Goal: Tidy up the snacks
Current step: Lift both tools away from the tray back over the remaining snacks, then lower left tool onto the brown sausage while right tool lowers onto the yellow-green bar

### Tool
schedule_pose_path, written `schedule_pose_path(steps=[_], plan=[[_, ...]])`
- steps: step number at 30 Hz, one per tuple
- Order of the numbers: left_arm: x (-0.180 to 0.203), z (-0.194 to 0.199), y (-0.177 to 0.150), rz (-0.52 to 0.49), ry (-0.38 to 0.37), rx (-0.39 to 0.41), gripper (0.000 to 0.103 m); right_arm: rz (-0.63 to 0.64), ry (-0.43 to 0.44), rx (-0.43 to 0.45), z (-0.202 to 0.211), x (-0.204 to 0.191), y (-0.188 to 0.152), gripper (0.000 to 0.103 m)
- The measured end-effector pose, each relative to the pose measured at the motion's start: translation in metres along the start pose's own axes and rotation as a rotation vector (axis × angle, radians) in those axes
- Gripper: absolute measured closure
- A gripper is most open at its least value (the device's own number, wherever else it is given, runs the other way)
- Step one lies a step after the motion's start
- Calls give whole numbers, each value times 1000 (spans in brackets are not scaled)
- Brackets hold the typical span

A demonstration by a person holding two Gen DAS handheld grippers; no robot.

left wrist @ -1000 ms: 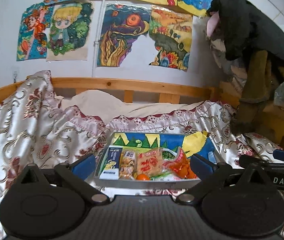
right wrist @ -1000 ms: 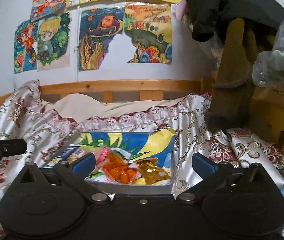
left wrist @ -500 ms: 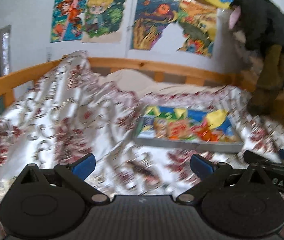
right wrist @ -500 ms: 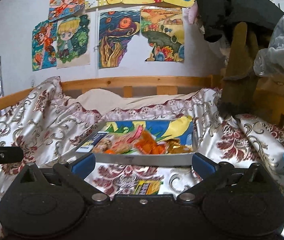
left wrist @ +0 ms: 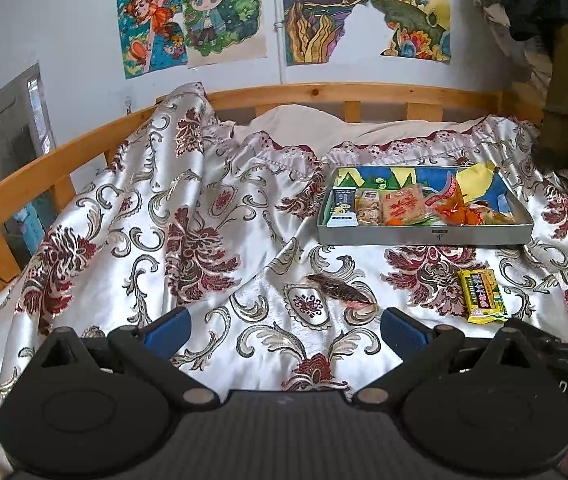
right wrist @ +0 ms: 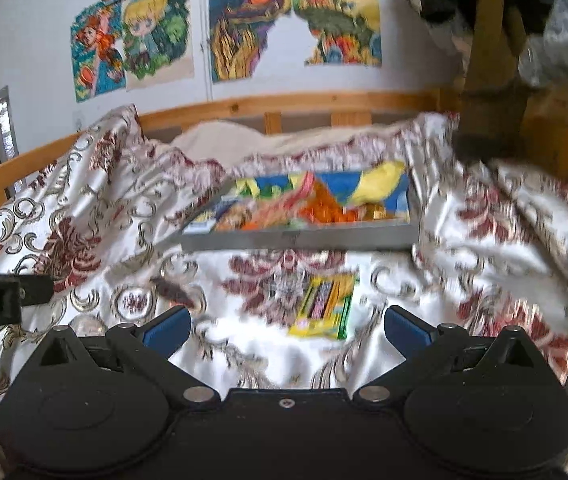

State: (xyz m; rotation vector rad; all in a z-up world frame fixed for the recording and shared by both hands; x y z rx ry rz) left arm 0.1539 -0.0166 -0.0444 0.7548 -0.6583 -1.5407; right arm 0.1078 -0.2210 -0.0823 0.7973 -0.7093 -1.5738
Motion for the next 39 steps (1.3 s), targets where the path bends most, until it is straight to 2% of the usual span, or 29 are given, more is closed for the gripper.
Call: schedule_pose_path(steps=[17,23,27,34,39], plan=[[-8,-10,-6,25,22,-71,0,31,-7,-62,-10,-3,-8,1],[-8,-15,-8,31,18,-105,0,24,23,-70,-11,-4,-6,1],[-7,-23,-8,45,-23,-151,0,32,52,-96,-12,-6,-2,1],[-9,-55,-9,138,-127,-287,0,77,100,-157,-28,-12,13,1],[-3,-76,-3,130,-145,-312,0,167,80,-140,-45,-4,38,1]])
Point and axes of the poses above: each gripper's, at about its wrist camera, not at the fingertips, and z roughly against the way its jaws point, x to its right, y to its top, the point moved 9 cm from there along -z, roughly the way its jaws point, and after that the axes turned 4 degrees about -x, right-handed, at the moved point
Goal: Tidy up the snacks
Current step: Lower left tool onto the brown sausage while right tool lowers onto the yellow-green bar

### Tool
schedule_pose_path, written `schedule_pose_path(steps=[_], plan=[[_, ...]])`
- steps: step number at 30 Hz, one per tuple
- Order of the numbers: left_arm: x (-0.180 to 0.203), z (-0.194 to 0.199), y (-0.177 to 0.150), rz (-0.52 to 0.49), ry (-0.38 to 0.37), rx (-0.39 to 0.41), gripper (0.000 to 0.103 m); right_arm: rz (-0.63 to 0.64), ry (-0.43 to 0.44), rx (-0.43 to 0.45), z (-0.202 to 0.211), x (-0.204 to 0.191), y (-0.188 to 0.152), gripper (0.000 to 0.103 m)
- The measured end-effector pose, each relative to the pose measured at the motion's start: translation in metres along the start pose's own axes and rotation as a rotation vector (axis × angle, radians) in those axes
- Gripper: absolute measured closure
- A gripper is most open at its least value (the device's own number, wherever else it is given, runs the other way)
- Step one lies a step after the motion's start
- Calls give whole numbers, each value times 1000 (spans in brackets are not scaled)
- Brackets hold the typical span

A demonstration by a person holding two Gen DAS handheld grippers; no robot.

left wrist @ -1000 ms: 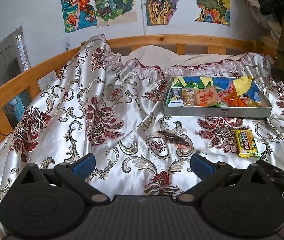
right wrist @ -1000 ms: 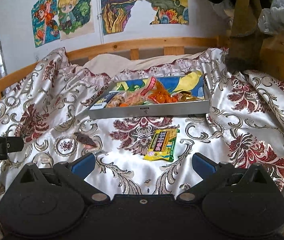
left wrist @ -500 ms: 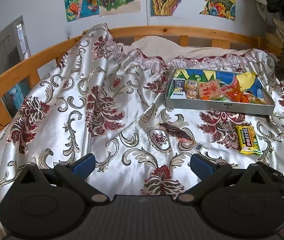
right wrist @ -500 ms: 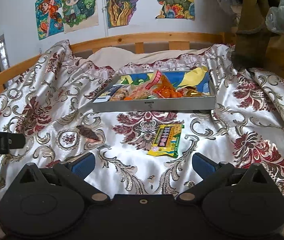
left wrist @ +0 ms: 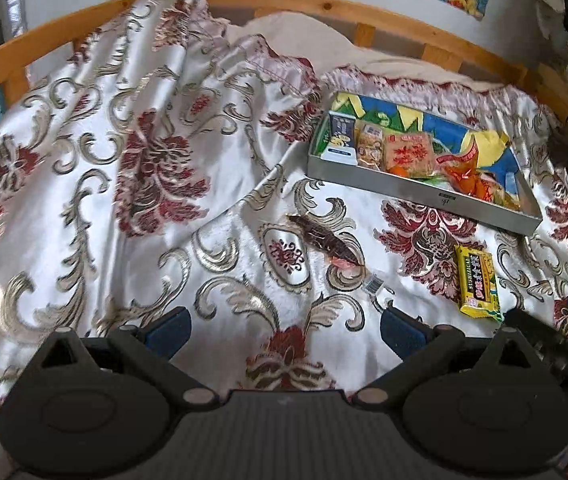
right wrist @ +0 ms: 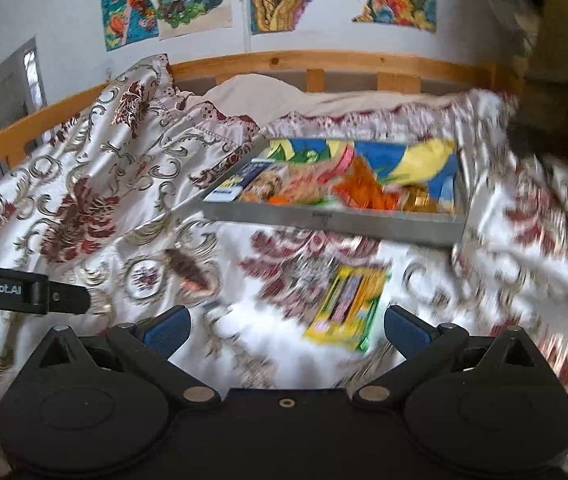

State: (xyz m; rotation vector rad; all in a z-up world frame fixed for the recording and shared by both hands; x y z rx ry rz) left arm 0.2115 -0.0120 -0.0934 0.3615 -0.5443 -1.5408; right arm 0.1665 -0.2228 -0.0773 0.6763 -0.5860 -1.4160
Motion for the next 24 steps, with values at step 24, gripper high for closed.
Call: schedule_pose_path(steps=[24], plan=[[36,-128,55,164,-150,-145,13,-167,-5,-204,-107,40,-2,12]])
Point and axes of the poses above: each gripper's, at about its wrist camera, not at the fingertips, and z roughly against the way its jaws point, x to its right, y to its top, the point moved 9 cm from there along -z, roughly the way its jaws point, and after that the axes turned 4 degrees about -x, right-handed, at the moved point
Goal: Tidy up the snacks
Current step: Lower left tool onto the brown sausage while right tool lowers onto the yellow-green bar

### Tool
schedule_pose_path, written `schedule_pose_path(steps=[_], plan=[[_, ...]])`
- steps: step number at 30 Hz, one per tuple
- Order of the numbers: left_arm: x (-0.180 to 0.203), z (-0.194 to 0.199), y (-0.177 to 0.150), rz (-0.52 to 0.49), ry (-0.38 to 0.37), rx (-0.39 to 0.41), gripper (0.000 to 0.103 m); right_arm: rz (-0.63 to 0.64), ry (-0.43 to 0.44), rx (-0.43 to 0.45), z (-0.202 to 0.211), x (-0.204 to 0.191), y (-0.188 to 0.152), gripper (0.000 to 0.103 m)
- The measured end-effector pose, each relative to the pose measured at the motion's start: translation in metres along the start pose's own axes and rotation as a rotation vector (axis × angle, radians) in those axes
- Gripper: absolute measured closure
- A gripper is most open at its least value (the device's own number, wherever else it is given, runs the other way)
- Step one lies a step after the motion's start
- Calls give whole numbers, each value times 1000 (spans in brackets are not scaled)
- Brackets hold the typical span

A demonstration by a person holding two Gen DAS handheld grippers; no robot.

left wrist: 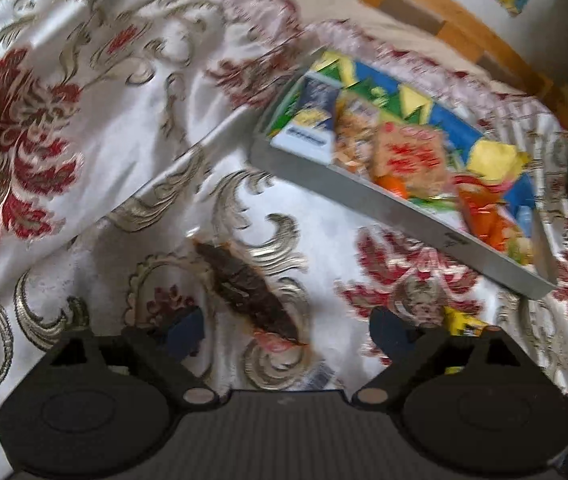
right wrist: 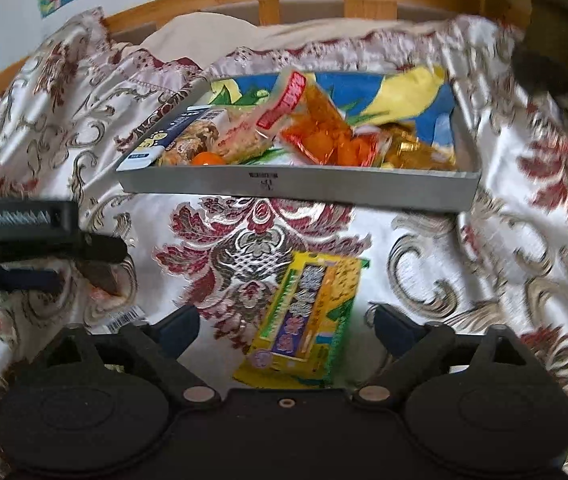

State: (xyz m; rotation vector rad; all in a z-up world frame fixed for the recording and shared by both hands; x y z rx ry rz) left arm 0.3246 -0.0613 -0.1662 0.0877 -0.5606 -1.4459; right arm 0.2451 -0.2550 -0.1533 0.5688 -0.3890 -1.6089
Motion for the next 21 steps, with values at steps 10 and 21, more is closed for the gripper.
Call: schedule_pose_path(steps=[10,21], plan=[[-9,-19,9,90,-2,-19,12,-52,-11,-28,-8,8,-3,16],[5,-22,6,-18,40,6,50,-99,18,-38,-15,11,-3,20]])
Point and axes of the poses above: each gripper's, at about its wrist camera, not at the fingertips, and z roughly against the way its jaws point, x to its right, y to its top, the point moved 9 cm from there along -z, roughly the way its jaws point, and after that the axes turned 4 degrees about -x, right-handed, at the moved point
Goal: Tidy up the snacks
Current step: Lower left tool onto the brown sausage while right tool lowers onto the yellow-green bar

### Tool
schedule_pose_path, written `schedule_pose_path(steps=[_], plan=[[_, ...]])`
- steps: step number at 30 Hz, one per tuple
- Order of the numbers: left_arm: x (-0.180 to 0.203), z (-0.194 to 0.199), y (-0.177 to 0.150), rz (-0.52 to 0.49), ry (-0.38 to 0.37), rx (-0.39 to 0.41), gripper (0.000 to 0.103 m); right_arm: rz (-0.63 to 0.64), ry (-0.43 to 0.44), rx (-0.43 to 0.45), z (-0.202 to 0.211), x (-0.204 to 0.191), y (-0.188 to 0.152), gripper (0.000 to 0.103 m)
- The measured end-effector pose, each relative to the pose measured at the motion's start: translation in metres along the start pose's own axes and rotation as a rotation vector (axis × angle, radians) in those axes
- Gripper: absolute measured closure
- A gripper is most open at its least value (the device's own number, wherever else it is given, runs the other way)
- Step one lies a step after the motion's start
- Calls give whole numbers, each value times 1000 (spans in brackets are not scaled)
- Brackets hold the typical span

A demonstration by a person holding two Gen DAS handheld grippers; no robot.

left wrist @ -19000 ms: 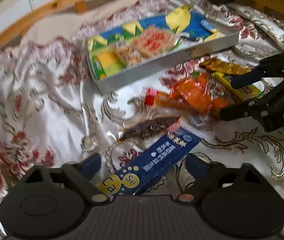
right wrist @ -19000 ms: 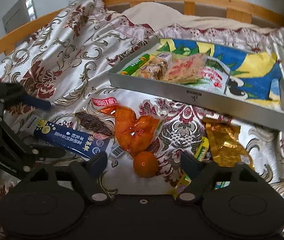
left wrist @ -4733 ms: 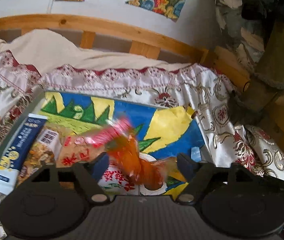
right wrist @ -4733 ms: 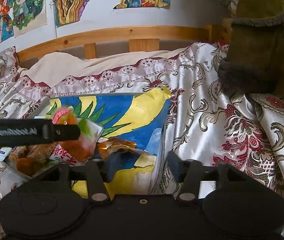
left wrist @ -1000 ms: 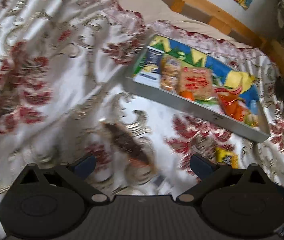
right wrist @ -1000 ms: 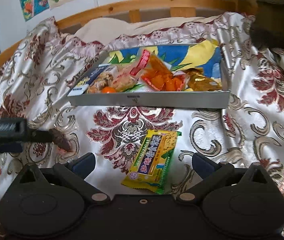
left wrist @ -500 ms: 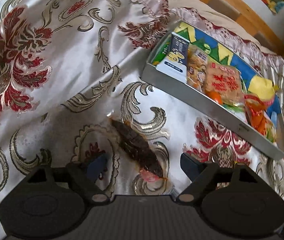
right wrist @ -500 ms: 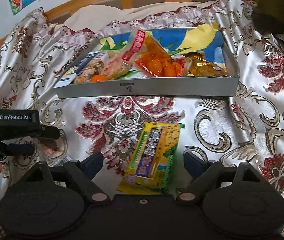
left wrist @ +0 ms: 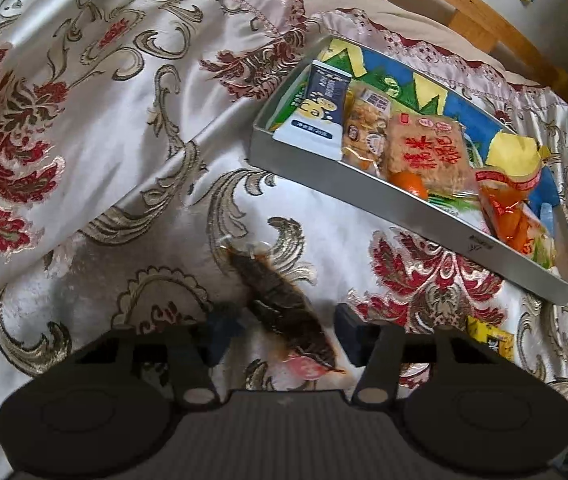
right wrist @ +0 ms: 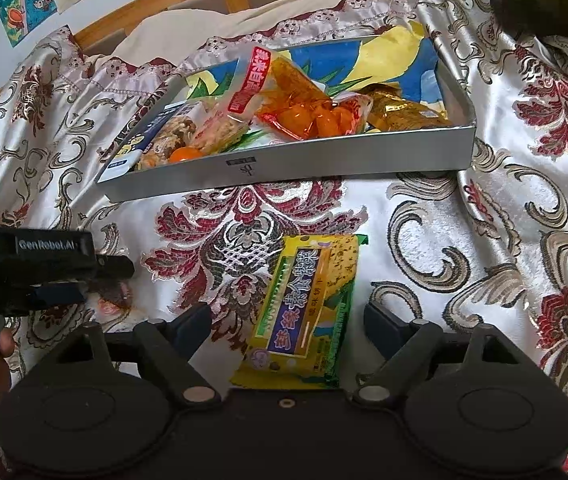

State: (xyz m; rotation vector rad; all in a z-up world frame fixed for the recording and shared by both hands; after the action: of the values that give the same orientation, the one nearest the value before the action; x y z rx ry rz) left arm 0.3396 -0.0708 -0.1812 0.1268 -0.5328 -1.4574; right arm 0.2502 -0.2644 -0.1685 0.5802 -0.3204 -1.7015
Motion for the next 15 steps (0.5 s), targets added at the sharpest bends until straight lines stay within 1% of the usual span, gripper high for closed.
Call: schedule_pose_path(steps=[6,8,9,10,12,13,15], plan=[[-3,-1,-1,8,1,8,53,31,-21,-7,-2,-1,-2,26],[-2,0,-2,6,-13,8,53,43,-12,-13,-2,-4,-3,30],[0,0,-3,2,-29,3,54,49,-9,-16,-2,-5,-4,34],[2,0,-4,-4,-46,-2,54,53,-5,-19,-2,-6,-4,39],[8,1,-7,-19,-80,-12,54,63,2,-26,-2,-8,-5,47],[12,1,-8,-32,-92,-14,54,68,1,-27,-2,-8,-5,50],[16,2,-10,-49,-106,-15,54,78,-4,-26,-2,-8,-6,51]])
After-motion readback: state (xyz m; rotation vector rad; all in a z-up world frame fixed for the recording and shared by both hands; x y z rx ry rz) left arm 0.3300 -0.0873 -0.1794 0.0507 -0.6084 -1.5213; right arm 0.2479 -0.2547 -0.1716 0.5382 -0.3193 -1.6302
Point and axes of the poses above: each gripper's, at about its wrist camera, not at the fingertips, and z roughly against the way its jaws point, x to its right, y to its top, the point moved 9 cm from there along -z, roughly the way its jaws point, and after that the axes turned 4 degrees about -x, right-handed, at the moved point
